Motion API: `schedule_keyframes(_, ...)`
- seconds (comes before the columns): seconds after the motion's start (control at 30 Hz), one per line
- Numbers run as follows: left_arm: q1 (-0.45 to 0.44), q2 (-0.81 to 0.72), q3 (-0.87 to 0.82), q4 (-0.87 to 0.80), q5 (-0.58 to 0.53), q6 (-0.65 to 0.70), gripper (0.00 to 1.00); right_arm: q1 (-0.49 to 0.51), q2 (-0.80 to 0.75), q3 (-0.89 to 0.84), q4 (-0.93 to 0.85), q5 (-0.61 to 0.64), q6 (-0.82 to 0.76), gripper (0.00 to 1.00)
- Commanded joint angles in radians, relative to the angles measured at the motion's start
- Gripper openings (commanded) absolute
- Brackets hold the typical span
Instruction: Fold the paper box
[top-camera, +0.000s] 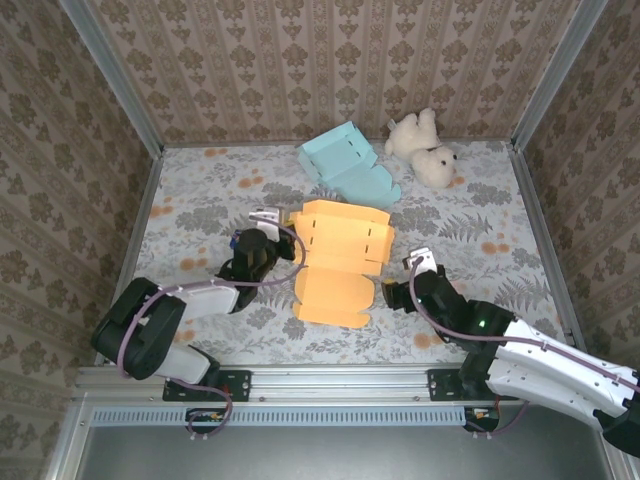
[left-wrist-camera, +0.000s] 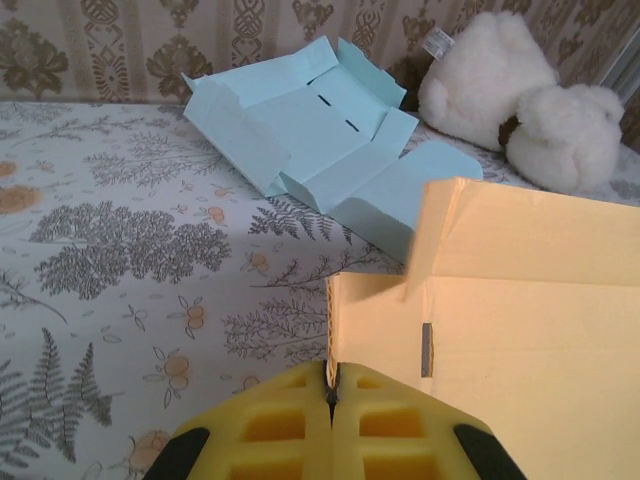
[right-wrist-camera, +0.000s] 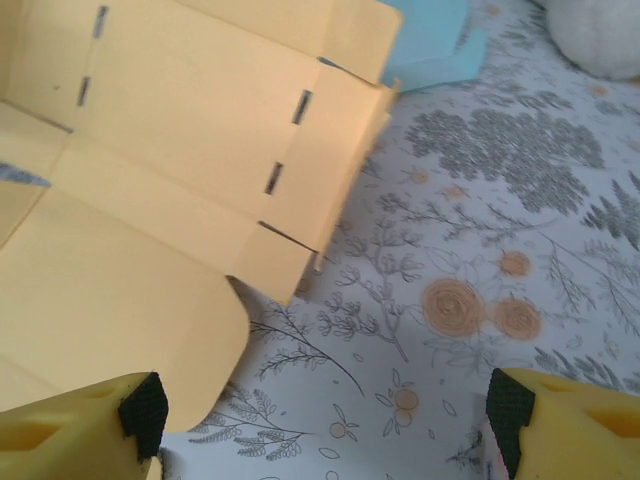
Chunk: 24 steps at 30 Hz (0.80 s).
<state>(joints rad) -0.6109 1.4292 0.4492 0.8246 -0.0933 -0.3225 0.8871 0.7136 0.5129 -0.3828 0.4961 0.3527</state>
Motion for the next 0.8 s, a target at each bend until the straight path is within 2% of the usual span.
schedule_keyframes(0.0,-0.019,-0.040,-0.024,0.174,-0.020,-0.004,0.00,-0.005,0.006,0.006,0.074,-0.081,-0.106,0.85)
schedule_keyframes(0.1,-0.037,-0.060,-0.055,0.193,-0.032,0.045,0.00,-0.019,0.068,0.079,0.060,-0.111,-0.170,0.82)
schedule_keyframes(0.2,-0.057,-0.081,-0.099,0.249,-0.027,0.091,0.00,-0.047,0.185,0.228,-0.006,-0.180,-0.278,0.78)
schedule_keyframes(0.33,-0.074,-0.108,-0.106,0.213,-0.017,0.125,0.00,-0.079,0.349,0.491,-0.145,-0.253,-0.519,0.68)
schedule_keyframes(0.43,-0.087,-0.111,-0.117,0.228,-0.024,0.138,0.00,-0.146,0.468,0.674,-0.269,-0.382,-0.659,0.58)
schedule_keyframes(0.53,-0.090,-0.125,-0.127,0.231,-0.024,0.147,0.00,-0.207,0.598,0.829,-0.386,-0.458,-0.787,0.57)
schedule_keyframes(0.67,-0.093,-0.134,-0.127,0.219,-0.022,0.158,0.00,-0.282,0.760,1.027,-0.560,-0.520,-0.874,0.51)
schedule_keyframes(0.77,-0.095,-0.130,-0.125,0.215,-0.022,0.164,0.00,-0.333,0.812,1.073,-0.608,-0.568,-0.935,0.52)
